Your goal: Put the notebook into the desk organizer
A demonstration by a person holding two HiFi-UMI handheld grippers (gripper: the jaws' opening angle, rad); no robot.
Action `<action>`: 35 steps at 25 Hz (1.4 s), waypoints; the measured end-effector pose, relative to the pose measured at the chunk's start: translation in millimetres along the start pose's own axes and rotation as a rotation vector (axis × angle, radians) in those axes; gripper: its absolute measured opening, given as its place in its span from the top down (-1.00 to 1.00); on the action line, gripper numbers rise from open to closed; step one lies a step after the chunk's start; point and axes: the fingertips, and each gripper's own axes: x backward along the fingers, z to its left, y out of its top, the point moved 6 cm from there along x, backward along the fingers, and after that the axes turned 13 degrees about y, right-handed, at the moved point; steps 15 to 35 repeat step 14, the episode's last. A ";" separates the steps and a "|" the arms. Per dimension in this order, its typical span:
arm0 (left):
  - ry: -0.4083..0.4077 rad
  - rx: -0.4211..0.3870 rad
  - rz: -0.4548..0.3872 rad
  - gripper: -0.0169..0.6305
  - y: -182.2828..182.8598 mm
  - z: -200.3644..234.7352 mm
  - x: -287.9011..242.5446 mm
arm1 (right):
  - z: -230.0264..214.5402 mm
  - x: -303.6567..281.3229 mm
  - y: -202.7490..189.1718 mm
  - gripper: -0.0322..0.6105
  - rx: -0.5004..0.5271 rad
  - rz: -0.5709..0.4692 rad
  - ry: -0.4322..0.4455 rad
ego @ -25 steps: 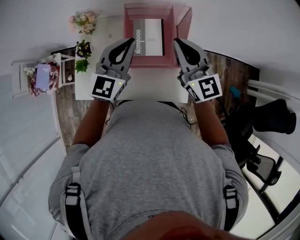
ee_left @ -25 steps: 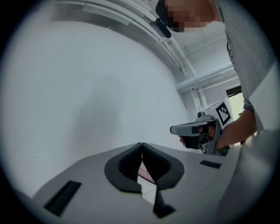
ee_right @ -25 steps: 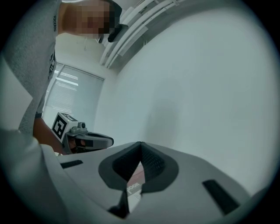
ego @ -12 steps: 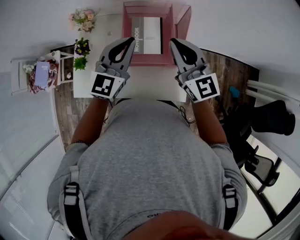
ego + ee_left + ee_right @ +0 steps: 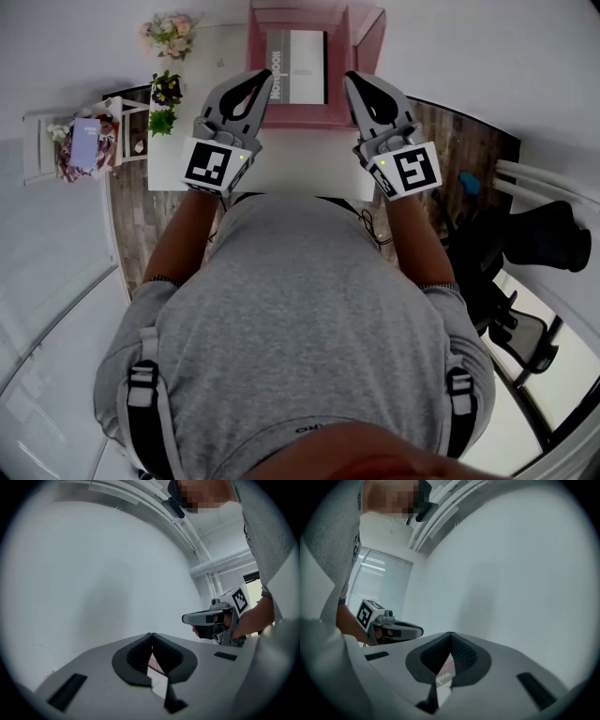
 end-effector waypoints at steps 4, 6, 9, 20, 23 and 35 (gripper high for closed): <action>-0.008 -0.003 -0.003 0.89 -1.5 -1.7 -1.0 | -1.9 1.8 -0.7 0.88 -0.008 -0.005 -0.009; -0.010 -0.004 -0.003 0.89 -1.0 -2.7 -1.4 | -2.6 3.3 -0.2 0.88 -0.008 -0.004 -0.011; -0.007 -0.010 -0.003 0.89 1.7 -3.5 -1.6 | -2.9 4.1 0.5 0.88 -0.009 0.001 -0.006; 0.002 -0.008 0.015 0.89 -1.6 -1.6 0.1 | -3.1 5.4 -1.0 0.88 -0.027 -0.010 -0.012; 0.002 -0.008 0.015 0.89 -1.6 -1.6 0.1 | -3.1 5.4 -1.0 0.88 -0.027 -0.010 -0.012; 0.002 -0.008 0.015 0.89 -1.6 -1.6 0.1 | -3.1 5.4 -1.0 0.88 -0.027 -0.010 -0.012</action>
